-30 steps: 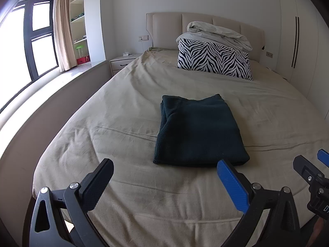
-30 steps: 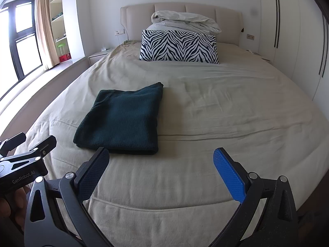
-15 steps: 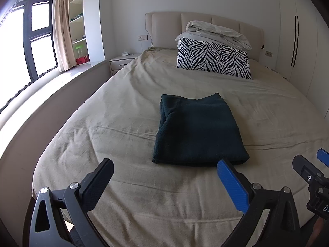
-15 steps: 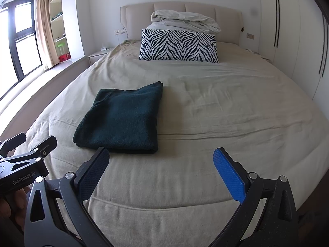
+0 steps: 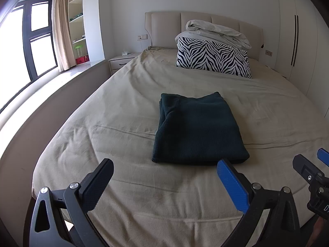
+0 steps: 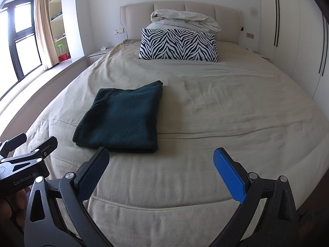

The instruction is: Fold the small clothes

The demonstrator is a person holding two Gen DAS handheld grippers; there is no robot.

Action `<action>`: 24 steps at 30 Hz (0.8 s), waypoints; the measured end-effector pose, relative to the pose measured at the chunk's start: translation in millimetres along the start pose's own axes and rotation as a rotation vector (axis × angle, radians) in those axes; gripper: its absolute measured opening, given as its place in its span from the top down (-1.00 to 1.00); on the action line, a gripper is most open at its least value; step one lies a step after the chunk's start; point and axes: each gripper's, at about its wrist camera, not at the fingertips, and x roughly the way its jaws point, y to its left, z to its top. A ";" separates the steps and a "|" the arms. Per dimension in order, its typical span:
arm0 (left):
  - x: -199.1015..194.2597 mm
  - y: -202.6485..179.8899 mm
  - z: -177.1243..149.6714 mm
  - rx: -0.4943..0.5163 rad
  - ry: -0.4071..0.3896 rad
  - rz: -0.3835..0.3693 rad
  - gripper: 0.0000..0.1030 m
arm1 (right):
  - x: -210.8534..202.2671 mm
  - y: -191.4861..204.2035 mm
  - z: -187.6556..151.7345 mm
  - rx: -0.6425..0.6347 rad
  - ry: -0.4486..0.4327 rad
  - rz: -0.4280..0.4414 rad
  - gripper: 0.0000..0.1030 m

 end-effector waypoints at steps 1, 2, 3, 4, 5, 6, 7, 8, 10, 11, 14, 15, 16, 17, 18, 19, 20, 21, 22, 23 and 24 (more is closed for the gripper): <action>0.0 0.0 0.1 0.000 0.000 0.001 -1.00 | -0.2 -0.1 0.4 0.000 -0.001 0.000 -1.00; -0.1 0.0 0.1 0.000 0.001 0.000 -1.00 | -0.4 -0.3 0.8 0.000 -0.001 0.000 -1.00; -0.1 -0.1 -0.2 0.000 0.001 0.001 -1.00 | -0.4 -0.3 0.8 0.000 0.000 0.000 -1.00; -0.2 -0.1 0.2 0.000 0.001 0.000 -1.00 | -0.3 -0.2 0.5 0.000 0.000 0.001 -1.00; -0.2 -0.1 0.2 0.000 0.001 0.000 -1.00 | -0.5 -0.2 0.8 0.000 0.000 0.000 -1.00; -0.2 -0.1 0.2 0.000 0.001 0.000 -1.00 | -0.5 -0.2 0.8 0.000 0.000 0.000 -1.00; -0.2 0.0 0.3 0.000 0.001 0.000 -1.00 | -0.6 -0.1 0.5 0.000 -0.001 0.000 -1.00; -0.2 0.0 0.3 0.000 0.001 0.000 -1.00 | -0.7 -0.4 0.9 0.000 -0.001 0.000 -1.00; -0.2 0.0 -0.2 0.000 0.001 0.001 -1.00 | -0.6 -0.5 0.6 0.000 0.000 0.001 -1.00; -0.2 0.1 0.5 0.000 0.001 0.000 -1.00 | -0.9 -0.6 0.9 0.000 0.000 0.000 -1.00; 0.0 0.3 0.6 0.001 0.002 0.000 -1.00 | -0.9 -0.7 1.0 0.000 0.001 0.001 -1.00; -0.2 0.3 0.6 0.000 0.001 0.000 -1.00 | -1.1 -0.7 1.1 0.000 0.000 0.001 -1.00; -0.1 0.3 0.6 0.000 0.002 0.000 -1.00 | -0.9 -0.5 0.4 0.000 0.000 0.001 -1.00; -0.1 0.3 0.6 0.000 0.002 0.000 -1.00 | -1.1 -0.9 1.1 -0.001 0.000 0.001 -1.00; -0.1 0.4 0.6 0.000 0.002 0.000 -1.00 | -1.1 -0.9 1.2 -0.001 0.001 0.000 -1.00; -0.1 0.5 0.6 0.000 0.002 0.000 -1.00 | -1.0 -0.9 0.9 -0.001 0.001 0.000 -1.00; -0.1 0.5 0.8 0.000 0.002 -0.001 -1.00 | -1.3 -0.9 1.3 0.001 0.001 0.001 -1.00; 0.0 0.6 0.5 0.000 0.002 -0.001 -1.00 | -1.2 -1.0 1.4 0.000 0.001 0.001 -1.00; 0.1 0.7 0.9 0.001 0.002 0.000 -1.00 | -1.1 -0.9 1.1 0.000 0.002 0.001 -1.00; 0.2 0.9 1.0 0.001 0.002 0.000 -1.00 | -0.8 -0.9 -0.7 0.000 0.002 0.001 -1.00; 0.2 0.9 1.0 0.001 0.003 0.000 -1.00 | -0.5 -1.1 -2.4 0.000 0.003 0.000 -1.00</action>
